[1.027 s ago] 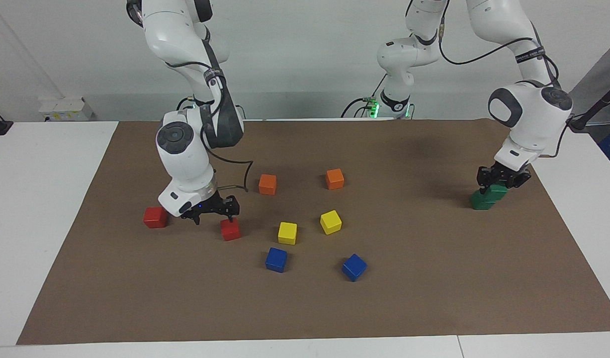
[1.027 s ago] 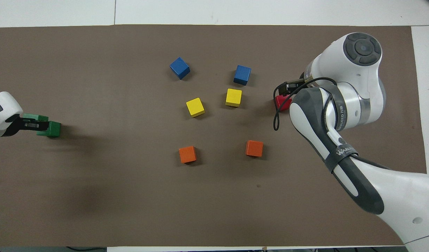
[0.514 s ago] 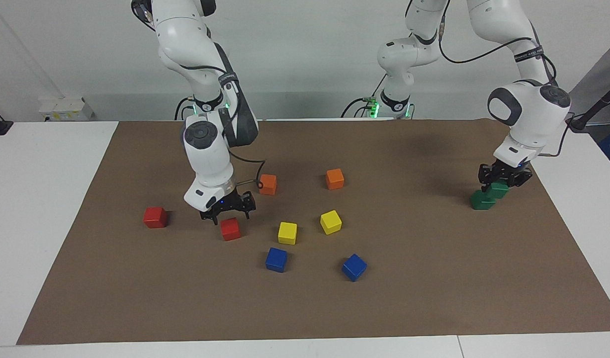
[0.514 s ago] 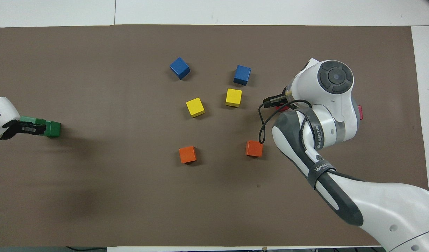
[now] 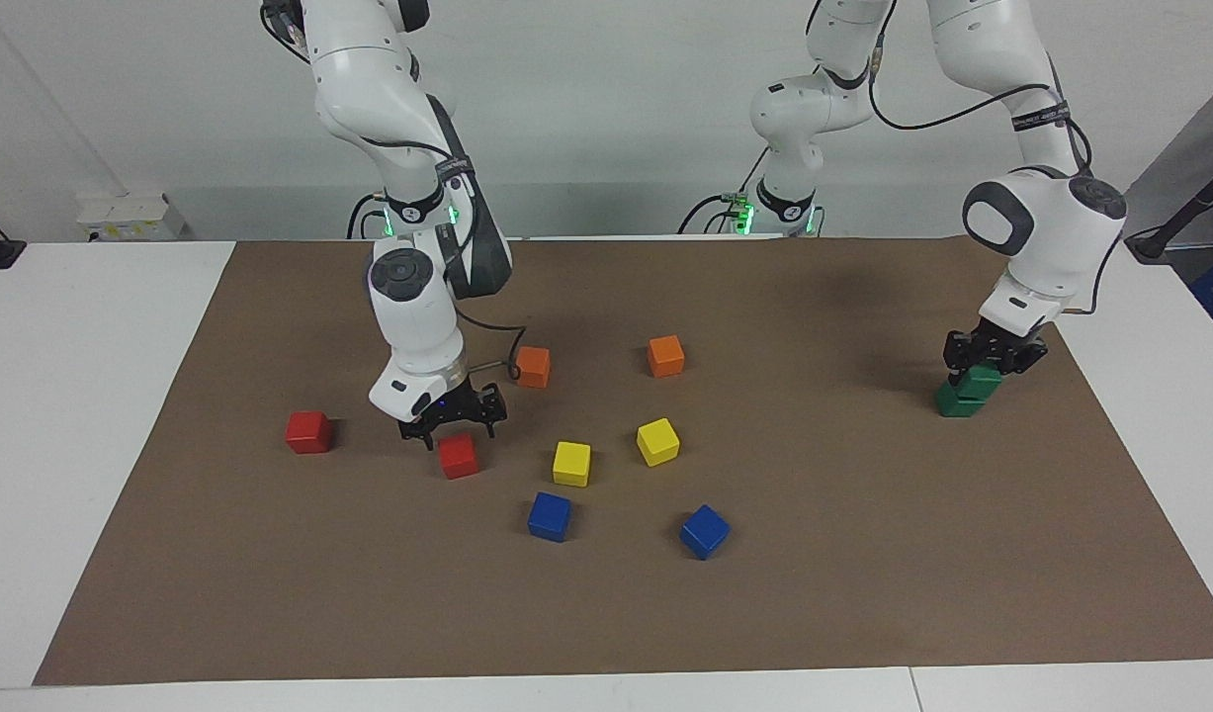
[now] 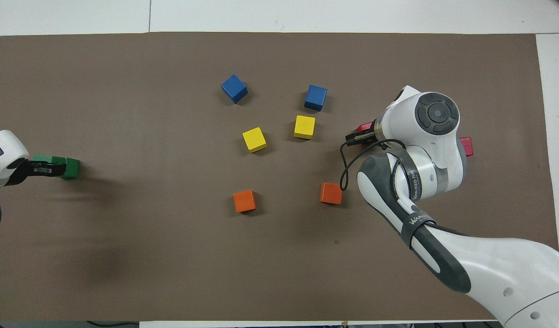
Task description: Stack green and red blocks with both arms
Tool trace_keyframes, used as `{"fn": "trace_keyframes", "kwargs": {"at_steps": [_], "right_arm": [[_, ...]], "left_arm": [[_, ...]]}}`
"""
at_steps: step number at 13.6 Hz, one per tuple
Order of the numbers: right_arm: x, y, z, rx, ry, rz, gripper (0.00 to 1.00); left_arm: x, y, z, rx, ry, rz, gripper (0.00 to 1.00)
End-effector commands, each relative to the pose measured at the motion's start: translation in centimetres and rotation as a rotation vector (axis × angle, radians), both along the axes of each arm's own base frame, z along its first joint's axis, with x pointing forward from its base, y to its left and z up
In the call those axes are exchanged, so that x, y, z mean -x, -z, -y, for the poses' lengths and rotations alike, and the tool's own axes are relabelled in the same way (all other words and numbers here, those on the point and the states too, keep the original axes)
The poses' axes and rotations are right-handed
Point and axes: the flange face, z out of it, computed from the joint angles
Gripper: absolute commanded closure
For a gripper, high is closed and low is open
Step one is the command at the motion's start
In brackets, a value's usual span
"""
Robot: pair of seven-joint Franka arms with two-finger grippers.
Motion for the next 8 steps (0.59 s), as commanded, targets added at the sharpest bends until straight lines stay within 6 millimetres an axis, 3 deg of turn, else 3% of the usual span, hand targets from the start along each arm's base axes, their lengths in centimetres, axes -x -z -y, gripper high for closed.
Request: {"fn": "trace_keyframes", "kwargs": {"at_steps": [1,6,8], "right_arm": [[0.5,0.1,0.8,0.001,-0.024,0.016,0.0],[-0.6,2.5,1.1,-0.007,-0.008,0.047,0.0],[-1.2,2.2,0.9,-0.011,-0.003,0.05,0.0]], "left_arm": [[0.1,0.5,-0.1,0.015,-0.049,0.018,1.0],[-0.3,1.2,-0.2,0.013,-0.085,0.033,1.0],[-0.3,1.3,-0.2,0.013,-0.091,0.034,1.0]]}}
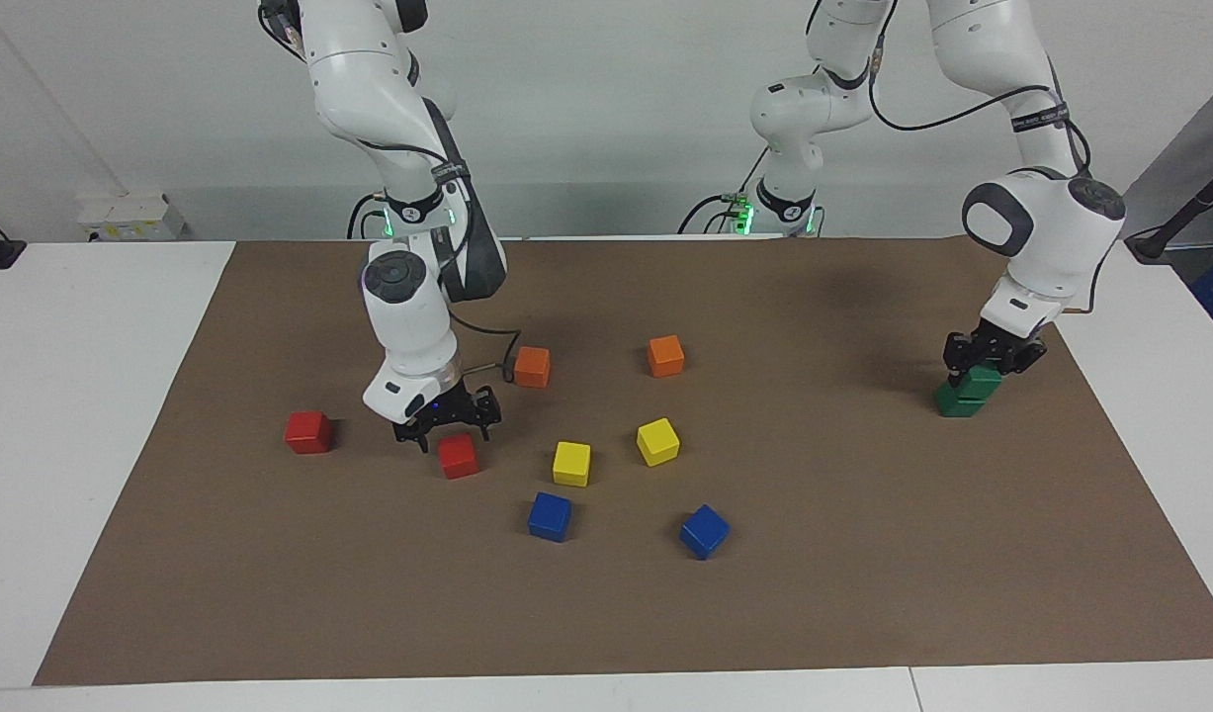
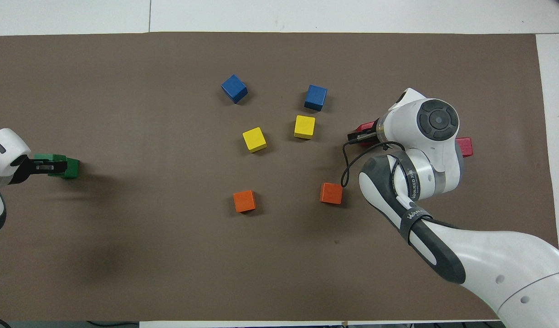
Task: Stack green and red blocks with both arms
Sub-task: 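Carry the red cube to the first red cube with the right gripper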
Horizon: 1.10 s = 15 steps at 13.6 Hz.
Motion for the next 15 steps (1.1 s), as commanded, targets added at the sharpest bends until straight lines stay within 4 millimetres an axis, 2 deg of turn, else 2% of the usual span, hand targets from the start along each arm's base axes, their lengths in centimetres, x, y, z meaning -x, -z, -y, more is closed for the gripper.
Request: {"fn": "trace_keyframes", "kwargs": {"at_steps": [1,2,3,4,5,6,7,8,9,10,11,13,15], "right_arm": [[-0.8,-0.2,0.0,-0.006,-0.009,0.012,0.0],[-0.9,-0.3,0.1,-0.007,-0.007,0.013,0.07],[-0.9,-0.2,0.2,-0.005,-0.006,0.007,0.24],[-0.8,-0.1,0.2,-0.003,-0.006,-0.002,0.55],[-0.7,-0.1,0.2,-0.003,-0.003,-0.009,0.83],[-0.7,-0.1,0.3,-0.003,0.004,-0.014,1.0],[-0.7,-0.2,0.3,-0.003,0.013,-0.022,1.0],[-0.9,-0.9,0.4,-0.001,0.018,-0.029,1.0],[-1.3,-1.9,0.6,0.002,0.025,-0.037,1.0],[-1.9,-3.7,1.5,0.004,0.04,-0.047,1.0],[-2.7,-6.3,3.3,0.008,0.062,-0.062,1.0],[-3.3,-11.5,7.4,0.015,0.091,-0.071,1.0],[-3.4,-14.1,12.7,0.021,0.092,-0.053,1.0]], "left_arm": [[0.2,0.6,0.0,0.011,-0.024,0.015,1.0],[0.2,0.7,0.0,0.011,-0.024,0.013,1.0],[0.2,0.8,0.0,0.011,-0.024,0.011,1.0],[0.2,0.8,0.0,0.011,-0.021,0.01,0.97],[0.2,0.8,0.0,0.012,-0.019,0.007,0.82],[0.2,0.8,0.1,0.012,-0.016,0.007,0.74],[0.2,0.8,0.1,0.012,-0.014,0.004,0.45],[0.2,0.7,0.1,0.013,-0.015,0.003,0.28],[0.2,0.8,0.2,0.014,-0.013,0.0,0.2],[0.2,0.7,0.2,0.015,-0.015,-0.001,0.14],[0.2,0.7,0.2,0.015,-0.013,-0.003,0.13],[0.2,0.8,0.2,0.016,-0.014,-0.004,0.0],[0.0,0.6,0.1,0.016,-0.014,-0.003,0.0]]}}
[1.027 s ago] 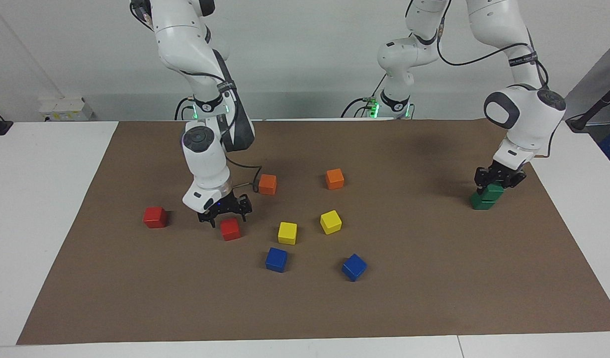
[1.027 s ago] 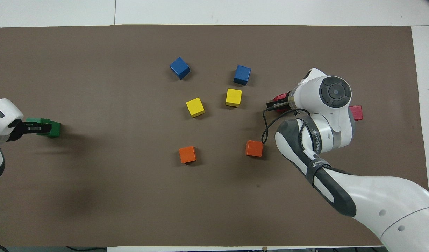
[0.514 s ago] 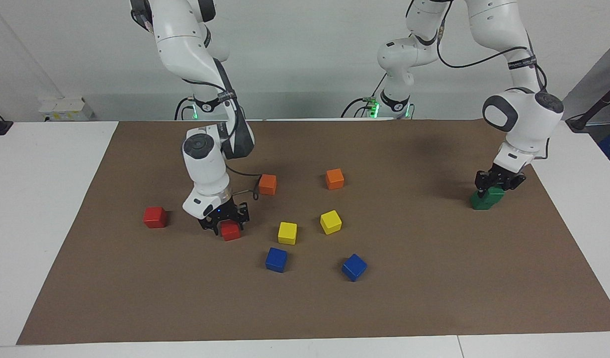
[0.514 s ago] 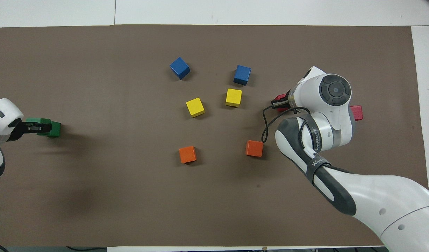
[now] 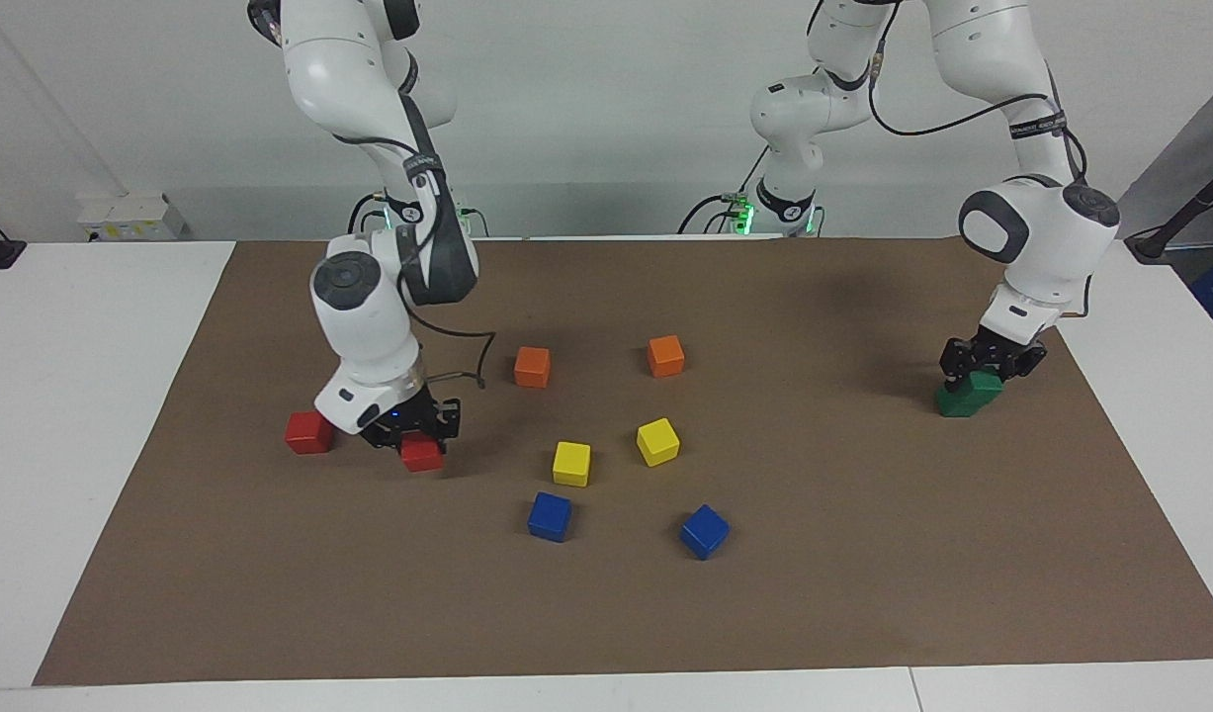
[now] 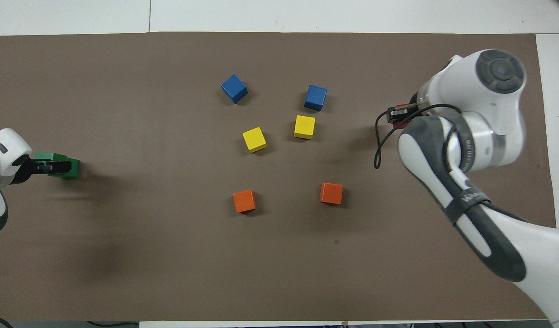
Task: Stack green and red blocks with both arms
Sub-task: 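Carry the red cube to the first red cube with the right gripper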
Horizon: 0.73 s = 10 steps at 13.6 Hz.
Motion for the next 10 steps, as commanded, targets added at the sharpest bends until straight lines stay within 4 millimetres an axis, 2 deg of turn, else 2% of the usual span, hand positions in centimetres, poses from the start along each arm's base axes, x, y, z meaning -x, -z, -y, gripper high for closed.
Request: {"fn": "trace_keyframes", "kwargs": {"at_steps": [1,3,5,7,10], "right_arm": [[0.4,-3.1,7.6,0.006,-0.01,0.012,1.0],[1.3,-2.5,12.5,0.01,-0.016,-0.006,1.0],[2.7,-1.2,15.2,0.012,0.012,-0.007,1.0],[3.6,0.1,15.8,0.01,0.021,-0.022,1.0],[4.9,2.2,15.3,0.013,0.02,0.005,1.0]], "left_arm": [[0.0,0.1,0.1,0.017,-0.01,-0.005,0.0],[-0.7,-1.1,0.0,0.025,-0.005,-0.02,0.0],[-1.9,-3.5,-0.1,0.039,-0.002,-0.041,0.0],[-2.7,-6.4,0.1,0.044,0.014,-0.054,0.0],[-3.0,-11.1,0.3,0.053,0.032,-0.077,0.0]]}}
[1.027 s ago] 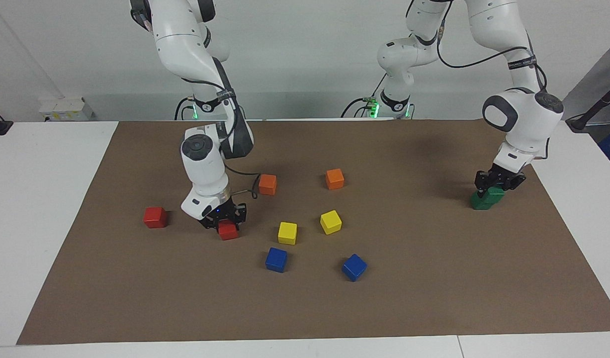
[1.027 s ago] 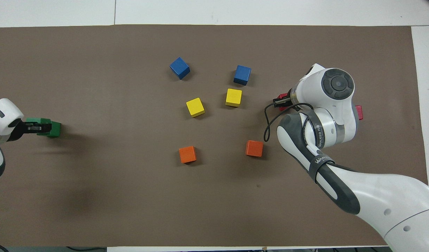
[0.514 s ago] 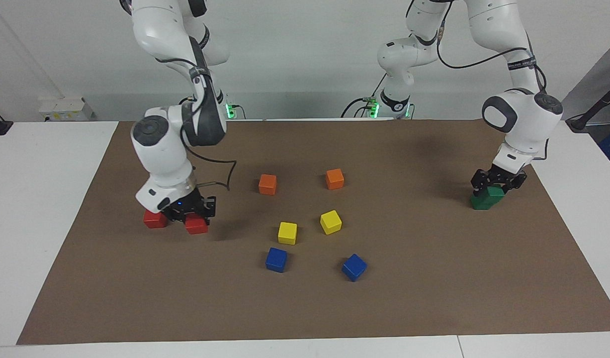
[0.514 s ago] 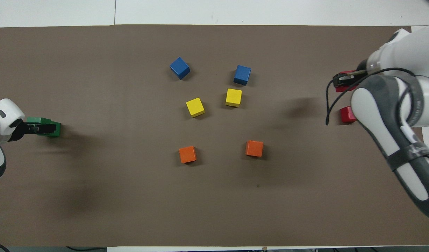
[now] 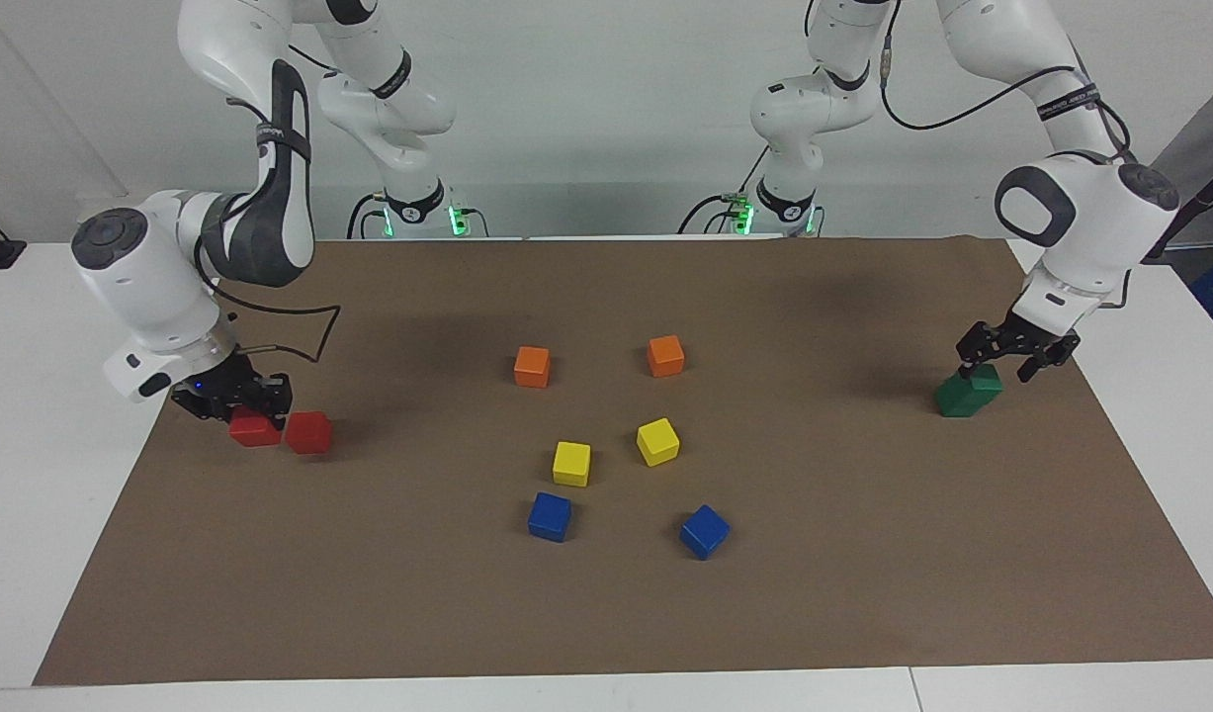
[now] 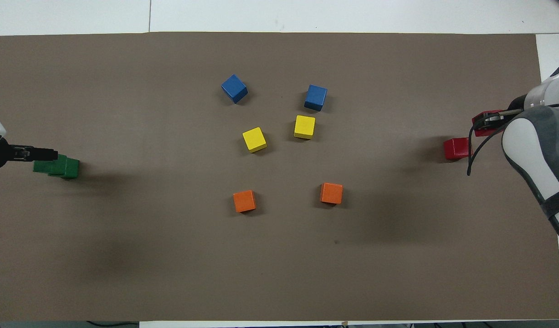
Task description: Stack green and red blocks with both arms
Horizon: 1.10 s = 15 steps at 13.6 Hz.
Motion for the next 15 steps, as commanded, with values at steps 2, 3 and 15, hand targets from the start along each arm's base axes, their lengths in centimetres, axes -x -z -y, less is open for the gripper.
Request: {"fn": "trace_keyframes", "kwargs": {"at_steps": [2,3,15], "right_arm": [[2.4,1.4,-1.3,-0.002,-0.019,0.031,1.0],[2.7,1.7,-1.4,-0.002,-0.023,0.025,1.0],[4.8,4.0,-1.8,0.003,-0.043,0.047,1.0]], "left_arm": [[0.2,-6.3,0.3,0.01,-0.012,-0.022,0.0],[0.7,-7.8,0.4,0.005,-0.015,-0.012,0.0],[3.0,-16.2,6.9,-0.007,-0.086,-0.088,0.0]]}}
